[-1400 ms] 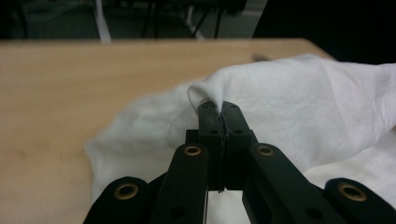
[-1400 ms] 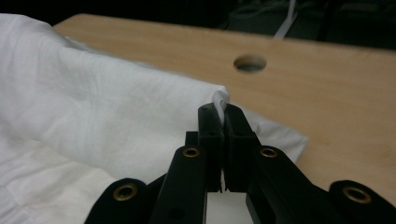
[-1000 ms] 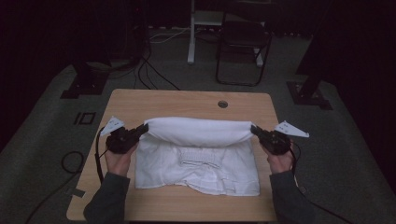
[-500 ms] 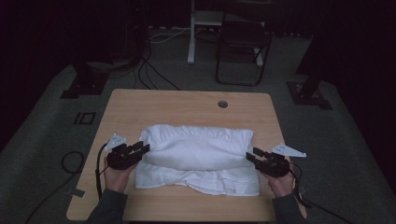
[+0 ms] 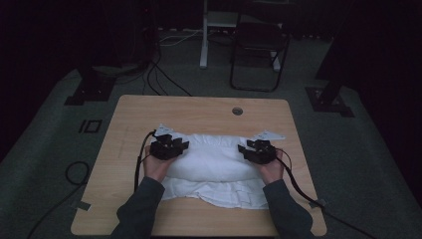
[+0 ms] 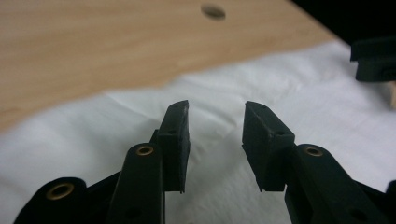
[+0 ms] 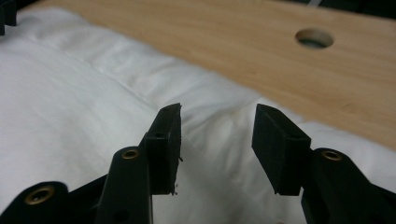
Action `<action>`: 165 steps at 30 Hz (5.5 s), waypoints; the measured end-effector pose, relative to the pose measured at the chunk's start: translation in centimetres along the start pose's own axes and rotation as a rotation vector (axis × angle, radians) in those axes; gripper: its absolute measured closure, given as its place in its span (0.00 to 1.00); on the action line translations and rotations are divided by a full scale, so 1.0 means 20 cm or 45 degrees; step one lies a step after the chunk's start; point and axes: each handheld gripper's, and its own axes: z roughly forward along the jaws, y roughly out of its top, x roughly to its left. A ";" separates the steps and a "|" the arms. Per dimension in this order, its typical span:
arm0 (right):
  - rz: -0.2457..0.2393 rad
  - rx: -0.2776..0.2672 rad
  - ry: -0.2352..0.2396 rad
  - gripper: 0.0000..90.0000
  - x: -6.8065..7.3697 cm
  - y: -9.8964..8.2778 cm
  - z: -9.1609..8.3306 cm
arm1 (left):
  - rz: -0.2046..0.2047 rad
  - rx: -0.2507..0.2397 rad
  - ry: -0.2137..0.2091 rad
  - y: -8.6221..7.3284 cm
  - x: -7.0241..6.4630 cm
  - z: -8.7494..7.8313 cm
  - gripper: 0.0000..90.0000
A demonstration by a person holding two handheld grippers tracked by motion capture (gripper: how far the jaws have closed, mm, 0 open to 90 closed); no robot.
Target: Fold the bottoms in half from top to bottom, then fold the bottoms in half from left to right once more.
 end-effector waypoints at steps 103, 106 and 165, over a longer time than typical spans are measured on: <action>-0.026 0.043 0.109 0.59 0.21 -0.36 0.10 | -0.192 0.070 0.407 -0.54 0.27 -0.15 0.03; -0.023 0.043 0.111 0.59 0.21 -0.36 0.10 | -0.162 0.079 0.402 -0.53 0.25 -0.13 0.06; -0.210 0.031 0.054 0.71 0.34 -0.05 0.12 | 0.020 -0.315 0.047 -0.10 0.02 -0.42 0.95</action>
